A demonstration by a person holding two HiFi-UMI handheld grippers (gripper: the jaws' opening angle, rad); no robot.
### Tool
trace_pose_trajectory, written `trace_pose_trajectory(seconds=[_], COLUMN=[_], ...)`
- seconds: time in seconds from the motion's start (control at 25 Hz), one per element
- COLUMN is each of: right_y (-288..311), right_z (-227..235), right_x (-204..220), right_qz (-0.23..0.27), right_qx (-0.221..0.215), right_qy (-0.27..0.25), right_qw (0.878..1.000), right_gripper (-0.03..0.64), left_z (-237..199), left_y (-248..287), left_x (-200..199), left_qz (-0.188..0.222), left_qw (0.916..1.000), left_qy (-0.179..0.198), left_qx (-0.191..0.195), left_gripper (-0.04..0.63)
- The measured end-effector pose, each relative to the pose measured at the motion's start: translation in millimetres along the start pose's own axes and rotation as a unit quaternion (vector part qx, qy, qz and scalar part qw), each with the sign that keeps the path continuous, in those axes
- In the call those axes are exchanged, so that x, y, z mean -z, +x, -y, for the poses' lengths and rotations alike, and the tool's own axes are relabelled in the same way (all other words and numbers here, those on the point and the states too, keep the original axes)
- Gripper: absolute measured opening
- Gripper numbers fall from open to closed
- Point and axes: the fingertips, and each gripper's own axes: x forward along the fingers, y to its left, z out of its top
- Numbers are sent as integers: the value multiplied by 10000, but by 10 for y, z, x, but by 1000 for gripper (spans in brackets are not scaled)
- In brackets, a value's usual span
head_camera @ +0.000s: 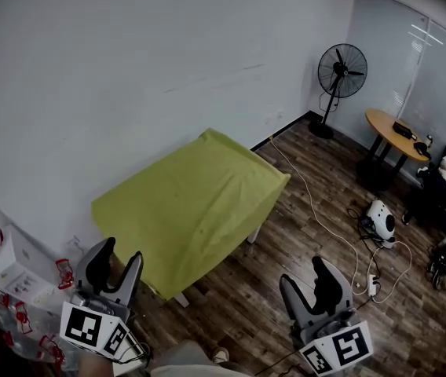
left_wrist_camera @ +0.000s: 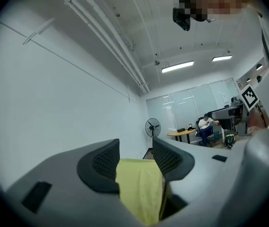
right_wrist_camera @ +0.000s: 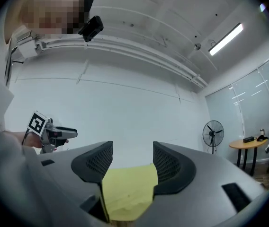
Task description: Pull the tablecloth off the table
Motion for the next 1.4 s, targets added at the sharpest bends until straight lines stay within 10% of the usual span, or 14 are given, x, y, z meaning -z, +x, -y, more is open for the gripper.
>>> trace_pose_trajectory(seconds=[0.64, 1.4], right_y=[1037, 3903], right_z=[402, 1445], right_x=[518, 1665], right_qz=[-427, -1427], right_qx=[-136, 280], right_qy=[153, 502], right_qw=[9989, 9881], right_gripper=[285, 288], left_z=[-463, -1833], left_y=[901, 3640], left_x=[460, 1870], left_qz=[-343, -1198], left_qw=[9993, 9924], left_qy=[53, -134], left_qx=[-103, 237], left_gripper=[216, 230])
